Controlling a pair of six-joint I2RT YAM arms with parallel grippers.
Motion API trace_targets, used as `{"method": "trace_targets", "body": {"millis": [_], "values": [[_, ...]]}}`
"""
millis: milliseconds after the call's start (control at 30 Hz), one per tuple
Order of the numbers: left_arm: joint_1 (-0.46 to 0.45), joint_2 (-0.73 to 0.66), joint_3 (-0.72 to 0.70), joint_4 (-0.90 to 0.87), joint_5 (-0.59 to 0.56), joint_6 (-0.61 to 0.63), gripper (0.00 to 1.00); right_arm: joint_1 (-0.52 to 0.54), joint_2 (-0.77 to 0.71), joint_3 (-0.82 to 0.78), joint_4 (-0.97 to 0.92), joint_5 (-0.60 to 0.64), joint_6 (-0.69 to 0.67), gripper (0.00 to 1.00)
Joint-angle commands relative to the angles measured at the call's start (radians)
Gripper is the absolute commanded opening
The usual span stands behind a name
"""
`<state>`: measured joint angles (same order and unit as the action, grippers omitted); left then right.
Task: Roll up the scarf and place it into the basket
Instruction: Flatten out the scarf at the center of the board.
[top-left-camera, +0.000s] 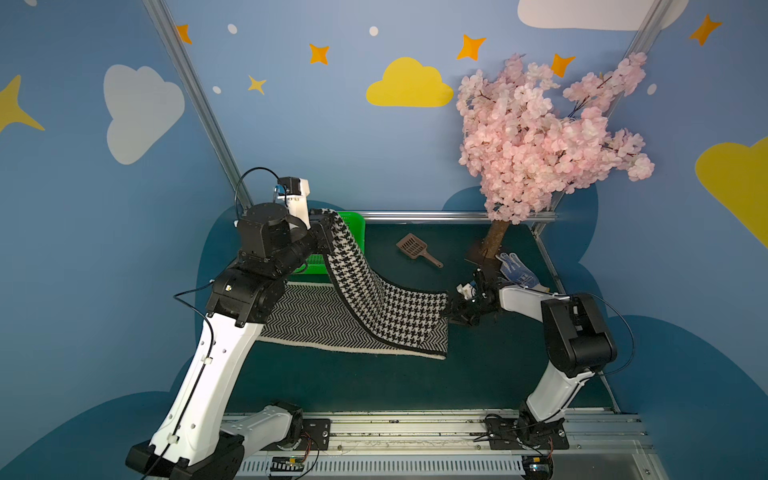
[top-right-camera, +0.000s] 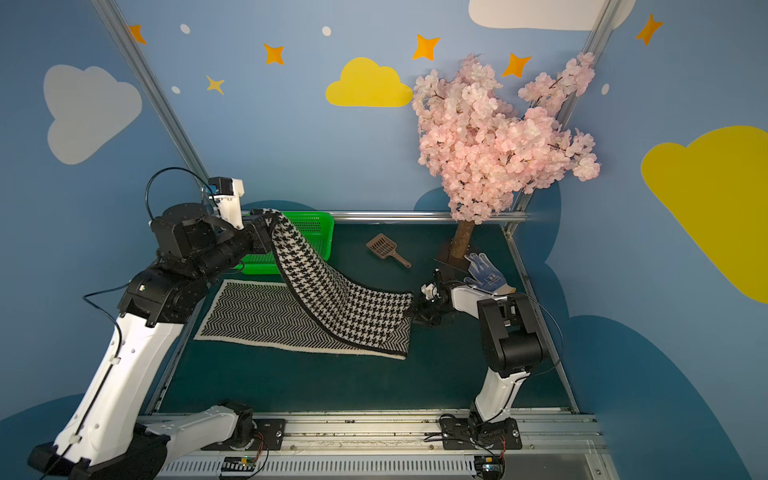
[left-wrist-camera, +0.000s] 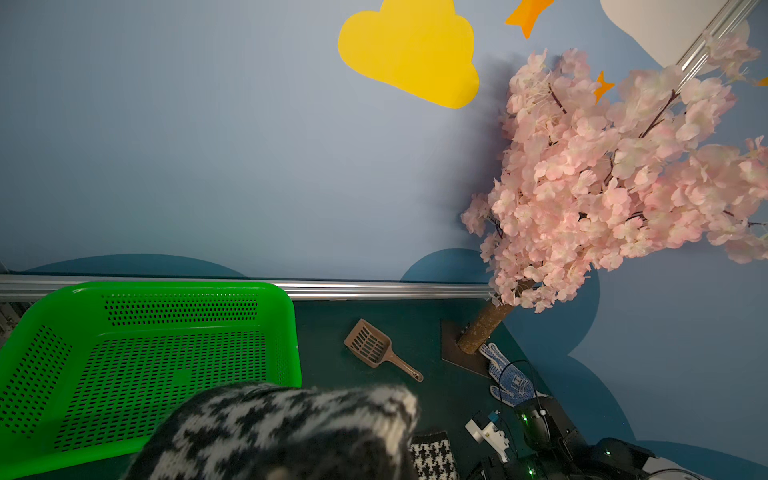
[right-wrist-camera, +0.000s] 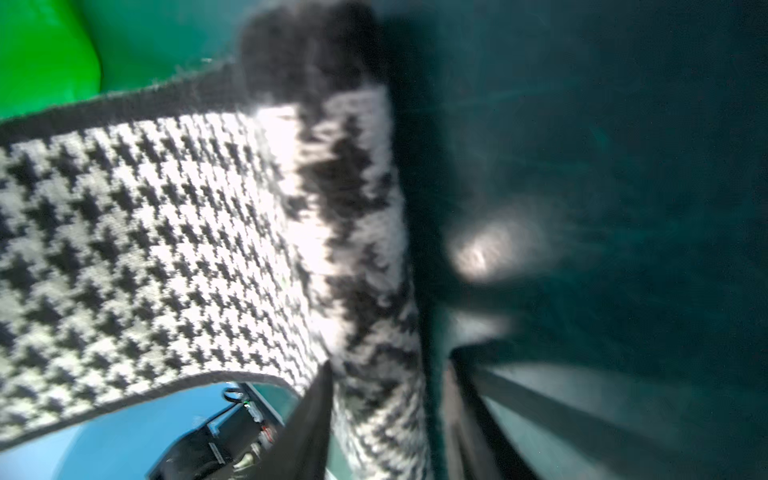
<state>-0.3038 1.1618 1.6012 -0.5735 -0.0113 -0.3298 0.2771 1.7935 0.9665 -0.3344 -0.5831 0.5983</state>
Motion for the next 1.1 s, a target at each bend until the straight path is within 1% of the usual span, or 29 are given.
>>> {"method": "trace_targets", "body": {"millis": [0,33,100,133,233,333,500,667,767,933,1067], "values": [[0.007,-0.027,-0.022,0.034,-0.012,0.016,0.03,0.005,0.012,-0.003,0.025,0.022,0.003,0.19],[0.008,-0.035,-0.036,0.037,-0.012,0.016,0.03,0.005,0.012,-0.002,0.021,0.027,0.002,0.12],[0.009,-0.049,-0.067,0.042,-0.013,0.015,0.03,-0.001,0.008,0.006,-0.003,0.039,-0.008,0.01],[0.011,-0.057,-0.080,0.045,-0.015,0.014,0.03,-0.005,0.003,0.010,-0.015,0.041,-0.013,0.00],[0.016,-0.080,-0.128,0.050,-0.021,0.015,0.03,-0.027,-0.027,0.021,-0.075,0.053,-0.042,0.00],[0.021,-0.106,-0.179,0.063,-0.017,0.005,0.03,-0.078,-0.077,0.018,-0.145,0.062,-0.084,0.00],[0.026,-0.134,-0.278,0.097,-0.008,-0.018,0.03,-0.203,-0.174,-0.007,-0.264,0.068,-0.167,0.00],[0.027,-0.157,-0.390,0.156,0.006,-0.053,0.03,-0.338,-0.269,-0.011,-0.401,0.048,-0.260,0.00],[0.027,-0.169,-0.441,0.173,0.010,-0.083,0.03,-0.393,-0.321,-0.017,-0.464,0.036,-0.309,0.00],[0.027,-0.191,-0.522,0.170,0.010,-0.135,0.03,-0.471,-0.413,-0.041,-0.529,0.002,-0.353,0.00],[0.028,-0.229,-0.578,0.123,-0.043,-0.192,0.03,-0.489,-0.484,-0.057,-0.552,-0.038,-0.330,0.00]]}}
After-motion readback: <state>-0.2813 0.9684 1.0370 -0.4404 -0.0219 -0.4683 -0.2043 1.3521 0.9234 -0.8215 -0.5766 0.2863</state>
